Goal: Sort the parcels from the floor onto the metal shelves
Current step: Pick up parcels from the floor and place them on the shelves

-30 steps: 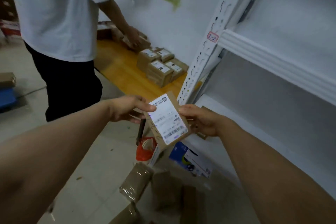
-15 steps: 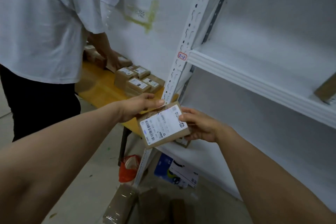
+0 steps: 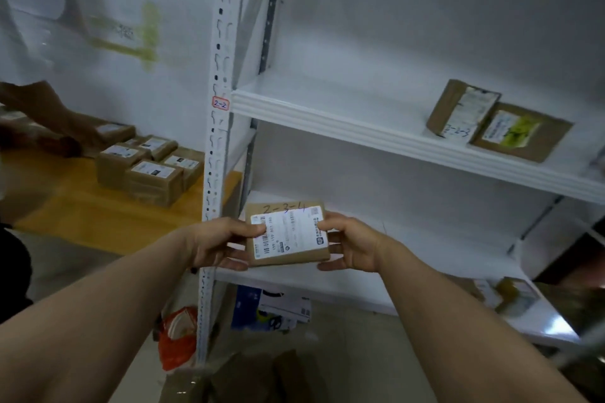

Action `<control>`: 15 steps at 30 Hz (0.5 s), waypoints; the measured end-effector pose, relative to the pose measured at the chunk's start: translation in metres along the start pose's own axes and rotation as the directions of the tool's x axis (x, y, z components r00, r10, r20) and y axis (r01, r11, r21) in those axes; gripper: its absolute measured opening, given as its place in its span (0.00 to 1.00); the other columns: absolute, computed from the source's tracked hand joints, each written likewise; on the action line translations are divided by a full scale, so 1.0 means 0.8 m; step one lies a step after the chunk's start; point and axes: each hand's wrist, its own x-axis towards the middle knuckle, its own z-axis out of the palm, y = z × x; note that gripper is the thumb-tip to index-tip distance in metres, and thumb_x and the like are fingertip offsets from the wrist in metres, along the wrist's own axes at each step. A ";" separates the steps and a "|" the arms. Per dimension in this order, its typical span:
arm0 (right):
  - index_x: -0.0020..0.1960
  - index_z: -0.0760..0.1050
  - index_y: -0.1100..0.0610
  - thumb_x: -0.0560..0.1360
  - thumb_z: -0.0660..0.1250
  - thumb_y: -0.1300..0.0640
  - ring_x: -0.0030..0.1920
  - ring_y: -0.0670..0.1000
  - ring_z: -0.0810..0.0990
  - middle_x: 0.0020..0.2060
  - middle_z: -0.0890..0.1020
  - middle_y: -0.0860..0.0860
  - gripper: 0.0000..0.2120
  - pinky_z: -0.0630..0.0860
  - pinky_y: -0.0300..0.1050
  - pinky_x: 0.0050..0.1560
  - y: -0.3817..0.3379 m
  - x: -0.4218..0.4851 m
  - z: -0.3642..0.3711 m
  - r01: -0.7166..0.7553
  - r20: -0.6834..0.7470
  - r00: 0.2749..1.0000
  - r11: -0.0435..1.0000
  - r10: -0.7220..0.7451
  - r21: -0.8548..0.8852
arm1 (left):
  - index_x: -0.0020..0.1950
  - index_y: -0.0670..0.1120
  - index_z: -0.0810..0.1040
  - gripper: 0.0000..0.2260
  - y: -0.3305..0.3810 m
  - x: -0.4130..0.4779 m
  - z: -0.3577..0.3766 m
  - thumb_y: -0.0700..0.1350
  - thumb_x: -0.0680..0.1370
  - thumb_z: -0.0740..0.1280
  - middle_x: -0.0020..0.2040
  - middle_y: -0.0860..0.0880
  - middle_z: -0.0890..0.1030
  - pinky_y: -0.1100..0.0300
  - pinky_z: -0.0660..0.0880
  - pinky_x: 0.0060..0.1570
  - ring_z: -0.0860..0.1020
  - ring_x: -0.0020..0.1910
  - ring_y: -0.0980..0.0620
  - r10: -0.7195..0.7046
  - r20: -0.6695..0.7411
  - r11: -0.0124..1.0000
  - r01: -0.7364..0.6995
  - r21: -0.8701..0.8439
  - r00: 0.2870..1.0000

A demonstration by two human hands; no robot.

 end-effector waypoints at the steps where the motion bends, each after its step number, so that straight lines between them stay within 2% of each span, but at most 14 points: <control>1: 0.62 0.81 0.47 0.76 0.69 0.54 0.56 0.60 0.83 0.53 0.84 0.58 0.15 0.82 0.63 0.53 0.009 -0.004 -0.007 -0.017 -0.018 1.000 1.000 0.017 0.004 | 0.58 0.42 0.82 0.21 -0.002 0.007 0.006 0.51 0.68 0.76 0.55 0.42 0.84 0.43 0.74 0.63 0.82 0.55 0.42 0.000 -0.002 1.000 0.000 0.019 1.000; 3: 0.63 0.80 0.50 0.77 0.68 0.53 0.57 0.60 0.83 0.54 0.84 0.58 0.15 0.82 0.63 0.54 0.024 -0.009 -0.016 -0.052 -0.065 0.996 0.998 0.053 0.022 | 0.57 0.43 0.83 0.21 -0.005 0.018 0.018 0.52 0.68 0.77 0.55 0.42 0.84 0.45 0.76 0.62 0.82 0.54 0.44 -0.008 0.000 0.999 0.008 0.050 1.000; 7: 0.60 0.81 0.55 0.78 0.68 0.48 0.55 0.59 0.83 0.51 0.84 0.58 0.14 0.83 0.60 0.48 0.039 -0.010 -0.024 -0.110 -0.172 0.978 0.993 0.115 0.039 | 0.57 0.45 0.83 0.22 -0.010 0.036 0.031 0.55 0.68 0.77 0.55 0.43 0.84 0.50 0.80 0.53 0.82 0.55 0.43 -0.038 0.000 0.996 0.037 0.084 0.999; 9: 0.58 0.81 0.56 0.78 0.68 0.46 0.55 0.60 0.83 0.50 0.84 0.58 0.15 0.84 0.58 0.46 0.044 -0.008 -0.024 -0.145 -0.196 0.970 0.989 0.143 0.006 | 0.56 0.46 0.83 0.23 -0.012 0.042 0.033 0.57 0.67 0.77 0.56 0.42 0.84 0.50 0.81 0.51 0.81 0.57 0.41 -0.070 -0.011 0.992 0.071 0.106 0.997; 13: 0.58 0.81 0.57 0.78 0.69 0.44 0.52 0.58 0.85 0.51 0.85 0.58 0.17 0.84 0.52 0.44 0.058 0.000 -0.025 -0.223 -0.232 0.952 0.971 0.198 -0.086 | 0.57 0.46 0.82 0.28 -0.020 0.055 0.033 0.62 0.64 0.77 0.56 0.43 0.83 0.55 0.81 0.38 0.81 0.54 0.42 -0.152 -0.036 0.979 0.155 0.132 0.988; 15: 0.58 0.80 0.56 0.78 0.68 0.46 0.49 0.56 0.86 0.49 0.86 0.58 0.16 0.84 0.50 0.42 0.068 0.006 -0.026 -0.266 -0.246 0.941 0.958 0.233 -0.111 | 0.58 0.46 0.81 0.29 -0.028 0.060 0.033 0.63 0.64 0.77 0.56 0.42 0.83 0.55 0.80 0.38 0.82 0.53 0.41 -0.189 -0.033 0.973 0.192 0.131 0.981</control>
